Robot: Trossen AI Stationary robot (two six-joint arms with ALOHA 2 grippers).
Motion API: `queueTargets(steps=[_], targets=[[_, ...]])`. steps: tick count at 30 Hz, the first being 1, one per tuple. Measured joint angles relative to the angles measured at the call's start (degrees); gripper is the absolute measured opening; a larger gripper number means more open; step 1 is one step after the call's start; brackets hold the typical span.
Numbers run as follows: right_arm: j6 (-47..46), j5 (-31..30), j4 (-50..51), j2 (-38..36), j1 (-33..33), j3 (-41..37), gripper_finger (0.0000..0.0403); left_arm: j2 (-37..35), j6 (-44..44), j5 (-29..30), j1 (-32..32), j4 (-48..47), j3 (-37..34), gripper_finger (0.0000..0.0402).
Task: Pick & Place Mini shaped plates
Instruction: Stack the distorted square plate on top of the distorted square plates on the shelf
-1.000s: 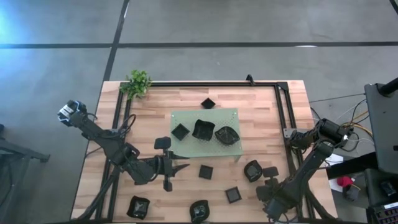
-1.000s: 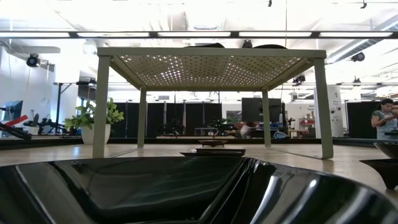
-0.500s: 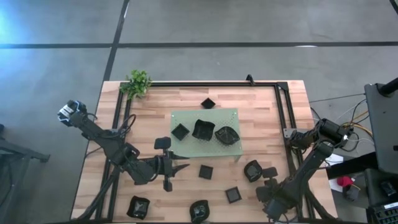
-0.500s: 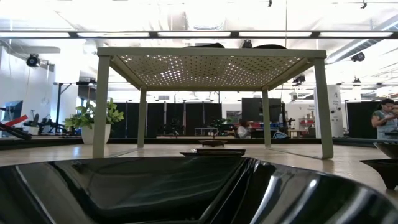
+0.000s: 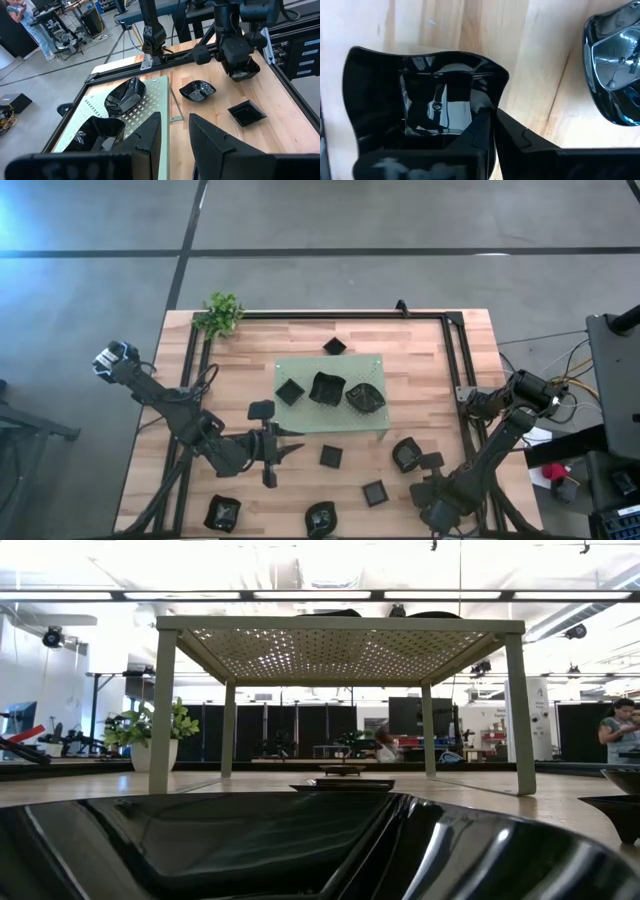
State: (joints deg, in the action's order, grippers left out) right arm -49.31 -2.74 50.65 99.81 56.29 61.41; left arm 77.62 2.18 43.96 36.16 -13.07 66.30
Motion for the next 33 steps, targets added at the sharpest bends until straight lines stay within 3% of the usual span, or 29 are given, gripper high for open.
queueTargets(steps=[10,16,25,30,33], targets=[[-1.52,-0.43,0.45,-0.91,-1.15,4.44,0.0008,0.0,-0.01,0.01,-0.04,0.01,-0.02,0.0097],[-1.45,-4.73,6.91,-2.31,-1.81,9.8,0.0008,0.0,-0.01,-0.01,-0.04,0.03,-0.02,0.0097],[-0.62,-16.04,22.21,-4.22,-4.13,22.54,0.0008,0.0,0.01,-0.01,-0.03,0.04,-0.02,0.0097],[0.15,-24.03,29.27,-4.22,-9.14,30.65,0.0008,0.0,0.01,-0.01,-0.02,0.06,-0.01,0.0097],[3.07,-25.61,31.36,-4.22,-13.72,34.11,0.0008,0.0,0.0,-0.01,-0.02,0.05,-0.02,0.0097]])
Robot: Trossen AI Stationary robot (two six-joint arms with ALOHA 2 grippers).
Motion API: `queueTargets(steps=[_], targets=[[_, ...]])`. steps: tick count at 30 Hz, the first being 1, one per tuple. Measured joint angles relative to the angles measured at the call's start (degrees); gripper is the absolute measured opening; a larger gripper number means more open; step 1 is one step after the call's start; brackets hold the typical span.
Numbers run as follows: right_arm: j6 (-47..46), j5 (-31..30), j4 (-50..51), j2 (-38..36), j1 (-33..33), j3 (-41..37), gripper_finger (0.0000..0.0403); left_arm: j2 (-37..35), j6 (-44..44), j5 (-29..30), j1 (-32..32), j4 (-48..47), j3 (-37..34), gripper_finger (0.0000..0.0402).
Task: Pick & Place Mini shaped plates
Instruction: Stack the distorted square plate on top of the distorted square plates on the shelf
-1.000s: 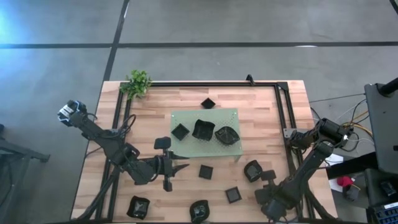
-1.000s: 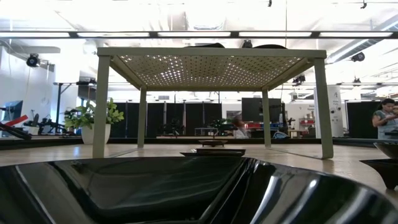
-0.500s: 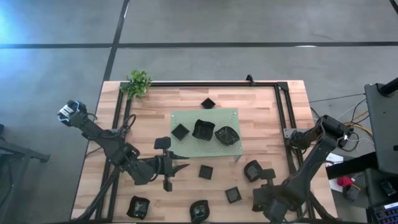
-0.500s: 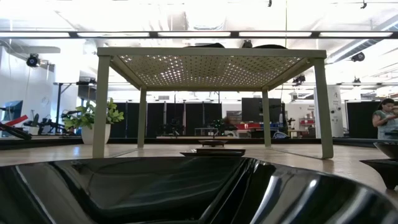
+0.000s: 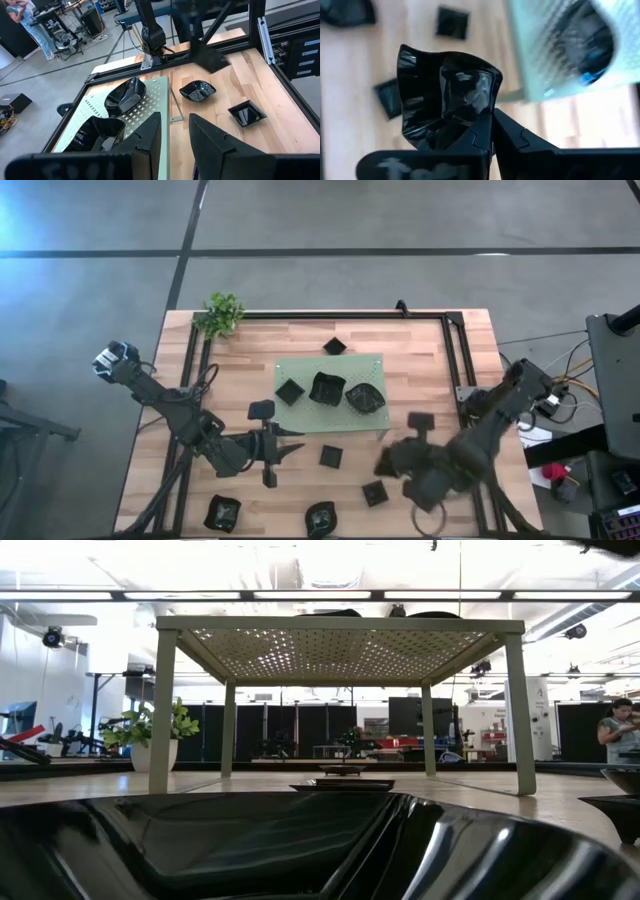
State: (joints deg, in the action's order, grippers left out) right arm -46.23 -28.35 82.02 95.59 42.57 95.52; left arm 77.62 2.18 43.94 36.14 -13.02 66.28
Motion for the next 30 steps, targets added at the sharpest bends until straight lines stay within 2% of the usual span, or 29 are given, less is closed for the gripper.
queueTargets(steps=[5,10,14,16,24,30], targets=[[12.65,-0.27,0.17,0.01,-9.37,5.28,0.0008,0.0,-0.36,0.0,0.04,0.27,0.0,0.0097],[21.14,0.29,-1.16,0.02,-19.27,11.64,0.0008,0.0,-0.6,0.0,0.04,0.35,0.0,0.0097],[27.01,8.81,-3.3,0.02,-27.21,16.18,0.0008,0.0,-0.62,0.0,0.04,0.31,0.0,0.0097],[28.75,10.87,-5.25,0.0,-30.64,17.6,0.0008,0.0,-0.62,0.0,0.04,0.29,0.0,0.0097],[34.87,25.37,-14.42,0.38,-42.03,17.71,0.0008,0.0,-1.21,-0.02,0.04,-0.02,0.0,0.0097],[38.31,26.94,-14.88,2.72,-45.26,17.54,0.0008,0.0,-2.01,-0.01,0.02,0.0,0.0,0.0097]])
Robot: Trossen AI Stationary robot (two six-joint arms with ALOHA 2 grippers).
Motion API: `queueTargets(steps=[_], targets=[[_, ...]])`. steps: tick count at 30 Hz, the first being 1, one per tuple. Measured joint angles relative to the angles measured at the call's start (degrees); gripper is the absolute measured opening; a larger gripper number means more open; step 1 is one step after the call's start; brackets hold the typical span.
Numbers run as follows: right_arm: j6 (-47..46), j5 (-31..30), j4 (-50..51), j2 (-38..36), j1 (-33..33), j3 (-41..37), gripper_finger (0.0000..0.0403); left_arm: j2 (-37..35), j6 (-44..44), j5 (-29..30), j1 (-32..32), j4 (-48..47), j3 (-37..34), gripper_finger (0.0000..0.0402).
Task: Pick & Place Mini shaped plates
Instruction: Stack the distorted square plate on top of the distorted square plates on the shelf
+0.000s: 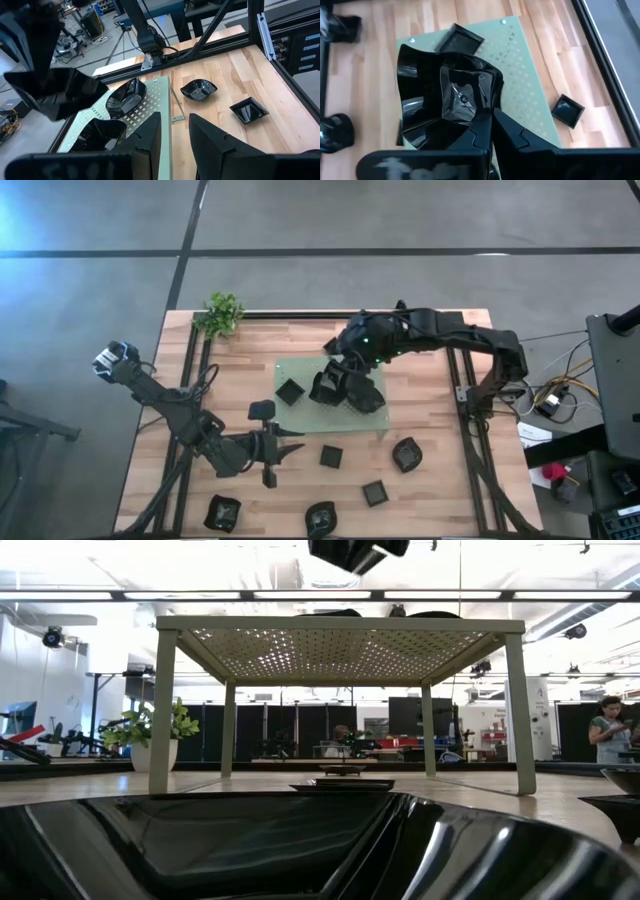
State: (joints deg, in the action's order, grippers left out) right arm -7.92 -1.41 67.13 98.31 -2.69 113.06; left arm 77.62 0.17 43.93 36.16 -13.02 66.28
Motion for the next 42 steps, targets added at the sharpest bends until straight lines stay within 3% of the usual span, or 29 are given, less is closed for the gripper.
queueTargets(steps=[5,15,18,42], targets=[[4.66,0.21,-0.13,2.12,-0.12,0.0,0.0008,0.0,-0.01,0.01,0.0,0.05,0.0,0.0097],[5.29,2.0,-0.13,7.0,-1.11,-0.04,0.0008,0.0,0.01,0.01,-0.04,0.04,0.0,0.0097],[5.28,4.85,-0.33,7.31,-1.44,-0.07,0.0008,0.0,0.01,0.01,-0.04,0.04,0.0,0.0097],[5.39,4.25,-0.33,7.77,-2.02,-0.09,0.0012,-0.02,0.08,0.01,0.02,-0.09,0.0,0.0097]])
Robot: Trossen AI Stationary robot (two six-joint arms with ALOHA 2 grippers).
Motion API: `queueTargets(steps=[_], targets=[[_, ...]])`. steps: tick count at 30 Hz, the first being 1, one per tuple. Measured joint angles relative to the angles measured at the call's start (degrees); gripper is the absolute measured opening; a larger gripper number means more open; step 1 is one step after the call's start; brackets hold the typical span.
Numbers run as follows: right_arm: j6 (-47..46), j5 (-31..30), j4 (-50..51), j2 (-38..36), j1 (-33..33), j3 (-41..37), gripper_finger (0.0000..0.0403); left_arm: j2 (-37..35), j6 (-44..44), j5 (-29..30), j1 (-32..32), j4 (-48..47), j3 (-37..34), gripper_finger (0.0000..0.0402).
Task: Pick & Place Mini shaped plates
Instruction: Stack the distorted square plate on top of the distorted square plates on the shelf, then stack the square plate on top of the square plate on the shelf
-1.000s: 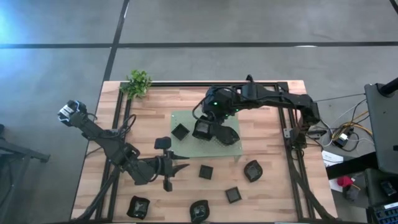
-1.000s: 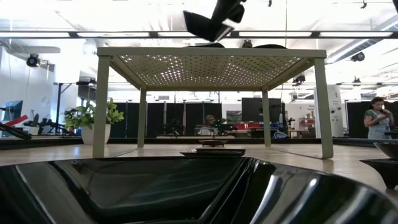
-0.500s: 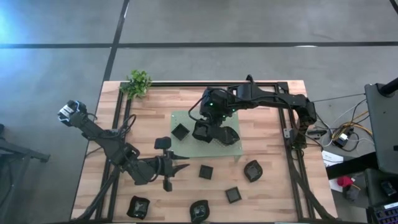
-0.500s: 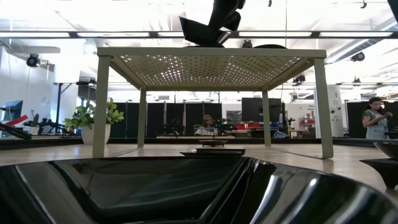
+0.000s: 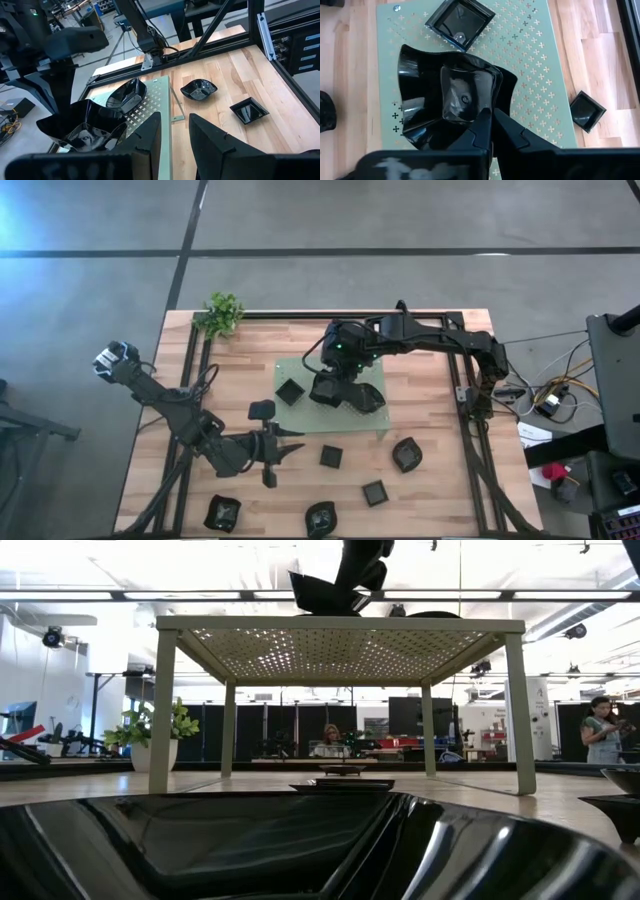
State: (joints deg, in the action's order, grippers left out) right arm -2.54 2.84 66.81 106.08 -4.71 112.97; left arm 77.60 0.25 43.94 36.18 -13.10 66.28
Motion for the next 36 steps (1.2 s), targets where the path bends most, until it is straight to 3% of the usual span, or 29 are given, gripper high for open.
queueTargets(steps=[10,15,23,27,36], targets=[[1.72,0.01,-0.04,0.0,0.02,0.0,0.0083,0.0,0.0,0.0,-0.02,-0.02,0.0,0.0097],[2.16,0.01,0.28,-0.79,0.02,-0.04,0.0097,-0.02,1.12,0.0,-0.02,-0.99,0.0,0.0097],[2.33,0.01,1.94,-4.63,1.07,2.89,0.006,-0.02,9.46,-0.03,0.62,-9.38,0.0,0.0097],[3.0,-0.26,2.11,-7.65,3.42,3.41,0.0027,0.12,11.52,-4.05,1.16,-11.92,0.0,0.0097],[2.31,-11.12,3.63,-13.39,11.72,1.15,0.0009,3.4,13.07,-10.81,2.52,-13.68,0.0,0.0097]])
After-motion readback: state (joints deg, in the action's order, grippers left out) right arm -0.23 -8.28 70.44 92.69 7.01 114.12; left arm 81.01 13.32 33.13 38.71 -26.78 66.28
